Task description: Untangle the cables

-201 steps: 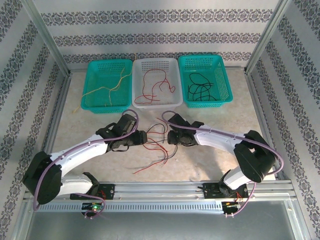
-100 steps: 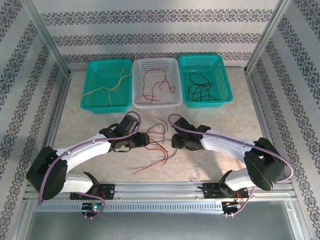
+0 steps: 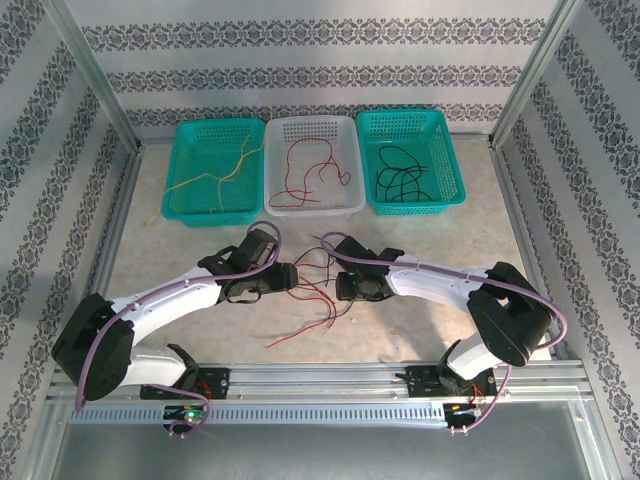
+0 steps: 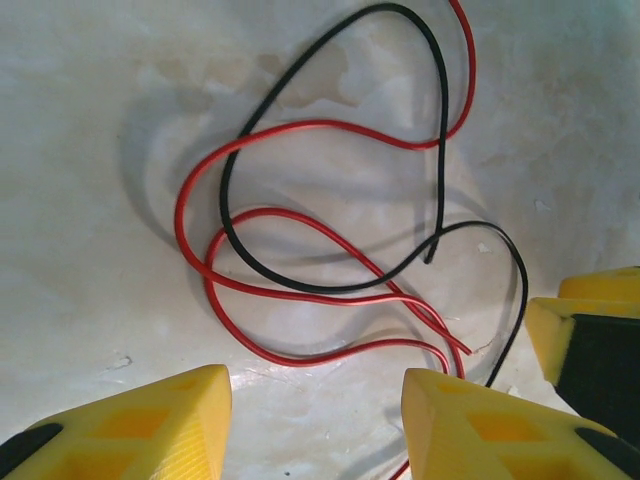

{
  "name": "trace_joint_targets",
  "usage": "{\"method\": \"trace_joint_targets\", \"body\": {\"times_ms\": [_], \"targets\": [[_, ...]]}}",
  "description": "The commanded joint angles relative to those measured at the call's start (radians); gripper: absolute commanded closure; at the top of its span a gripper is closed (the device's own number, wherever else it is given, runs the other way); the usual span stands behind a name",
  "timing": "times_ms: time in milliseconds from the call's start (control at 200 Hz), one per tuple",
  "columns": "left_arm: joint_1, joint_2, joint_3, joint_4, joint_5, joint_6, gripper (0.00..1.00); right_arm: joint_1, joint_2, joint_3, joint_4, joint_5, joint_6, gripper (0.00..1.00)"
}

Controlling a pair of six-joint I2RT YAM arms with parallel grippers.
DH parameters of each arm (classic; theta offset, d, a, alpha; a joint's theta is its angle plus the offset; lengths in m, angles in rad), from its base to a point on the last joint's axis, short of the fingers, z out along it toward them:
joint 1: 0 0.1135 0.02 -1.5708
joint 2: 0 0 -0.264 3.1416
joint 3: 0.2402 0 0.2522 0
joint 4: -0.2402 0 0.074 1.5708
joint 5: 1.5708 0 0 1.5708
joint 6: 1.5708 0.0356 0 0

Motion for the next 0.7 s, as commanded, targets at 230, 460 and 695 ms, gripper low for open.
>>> {"method": "trace_joint_targets", "body": {"times_ms": [230, 460, 695], "targets": [[0.052, -0.073, -0.021, -0.04, -0.088, -0.021, 0.53, -0.036, 0.056, 0.119, 0.006, 0.076, -0.061, 0.56], [0.064, -0.106, -0.044, -0.056, -0.095, -0.025, 0.54, -0.029, 0.141, 0.192, 0.057, 0.093, -0.051, 0.61], [0.083, -0.12, -0.054, -0.043, -0.088, -0.031, 0.54, -0.005, 0.256, 0.257, 0.055, 0.082, -0.055, 0.68]]}}
